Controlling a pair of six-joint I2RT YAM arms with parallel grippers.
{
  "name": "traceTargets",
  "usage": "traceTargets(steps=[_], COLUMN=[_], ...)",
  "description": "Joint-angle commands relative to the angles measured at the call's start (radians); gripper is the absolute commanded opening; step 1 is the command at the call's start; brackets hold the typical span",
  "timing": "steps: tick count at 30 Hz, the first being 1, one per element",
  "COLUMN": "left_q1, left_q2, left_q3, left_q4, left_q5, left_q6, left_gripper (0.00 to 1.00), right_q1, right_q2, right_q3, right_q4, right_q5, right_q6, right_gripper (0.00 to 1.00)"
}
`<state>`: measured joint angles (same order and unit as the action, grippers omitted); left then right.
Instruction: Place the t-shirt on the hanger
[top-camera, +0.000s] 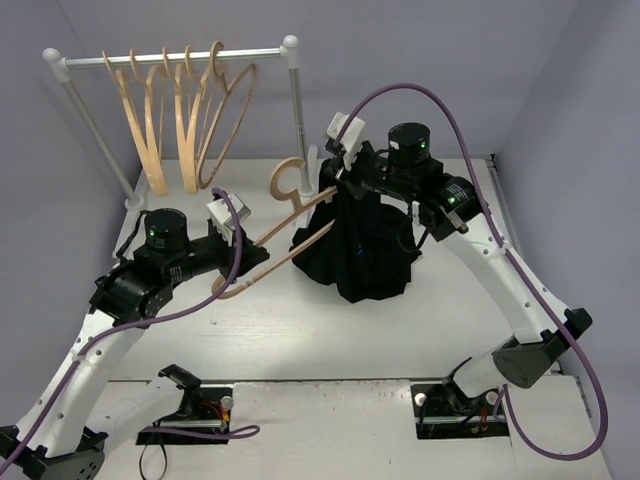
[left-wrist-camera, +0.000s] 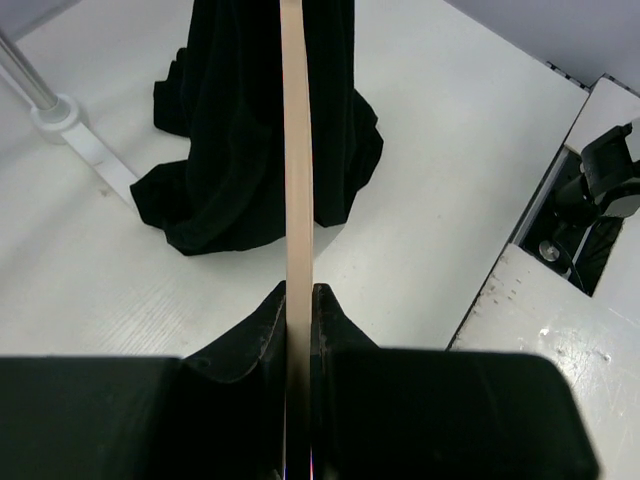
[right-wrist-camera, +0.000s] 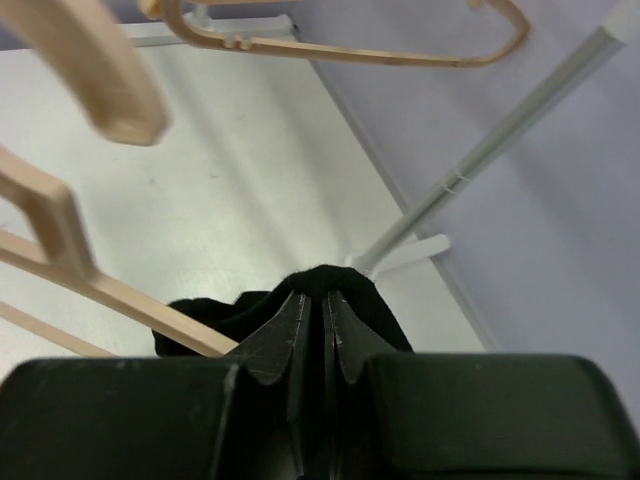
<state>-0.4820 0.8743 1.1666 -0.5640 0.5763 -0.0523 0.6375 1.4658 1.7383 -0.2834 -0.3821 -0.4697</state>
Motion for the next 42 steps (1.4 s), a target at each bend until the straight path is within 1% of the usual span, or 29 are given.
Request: traceTargets(steps=[1,6,9,12,13,15,17,24,27,31,32,33,34,37,39,42], left_q1=[0.003,0.007,0.008,0.008,0.008,0.008,0.005,-0.002,-0.003,-0.003,-0.003,-0.003,-0.003,-0.003,-0.002,0.001], left_q2=[0.011,0.053,0.061,0.077,0.081,0.087,0.102,0.151,0.162,0.151,0.148,0.144,0.142,0.129,0.126,0.128], left_q3=[0.018,-0.003,-0.042,-0.101,-0.130,-0.165,-0.187,-0.174,-0.174,-0.202,-0.209,-0.217,-0.229,-0.257,-0.274,-0.290], left_q4=[0.205,0.287,0.372,0.518,0.545,0.675,0.707,0.798,0.833,0.854,0.854,0.854,0.854,0.864,0.870,0.872], left_q5=[0.091,0.107,0.117,0.148,0.163,0.175,0.178,0.191,0.182,0.180,0.180,0.178,0.177,0.165,0.161,0.167], left_q6=[-0.004,-0.045,-0.089,-0.167,-0.202,-0.248,-0.269,-0.289,-0.300,-0.293,-0.287,-0.287,-0.284,-0.266,-0.242,-0.193], left_gripper=[0.00,0.00,0.00,0.00,0.00,0.00,0.00,0.00,0.00,0.00,0.00,0.00,0.00,0.00,0.00,0.00], right_q1=[0.033,0.044,0.053,0.069,0.077,0.096,0.104,0.143,0.143,0.140,0.136,0.136,0.125,0.096,0.067,-0.023], right_q2=[-0.045,-0.071,-0.087,-0.092,-0.093,-0.093,-0.094,-0.079,-0.082,-0.105,-0.114,-0.114,-0.123,-0.137,-0.147,-0.167], right_q3=[-0.014,-0.047,-0.076,-0.093,-0.095,-0.105,-0.112,-0.113,-0.134,-0.167,-0.175,-0.175,-0.177,-0.165,-0.158,-0.166], right_q4=[0.083,0.086,0.087,0.087,0.089,0.087,0.087,0.086,0.086,0.086,0.086,0.084,0.084,0.084,0.082,0.077], right_q5=[-0.085,-0.144,-0.156,-0.177,-0.184,-0.179,-0.176,-0.168,-0.118,-0.011,0.010,0.022,0.030,0.038,0.033,-0.014], right_q6=[0.050,0.096,0.125,0.153,0.163,0.169,0.175,0.185,0.178,0.175,0.175,0.174,0.169,0.172,0.171,0.156], right_gripper=[0.00,0.00,0.00,0.00,0.00,0.00,0.00,0.00,0.01,0.16,0.24,0.24,0.30,0.43,0.47,0.49])
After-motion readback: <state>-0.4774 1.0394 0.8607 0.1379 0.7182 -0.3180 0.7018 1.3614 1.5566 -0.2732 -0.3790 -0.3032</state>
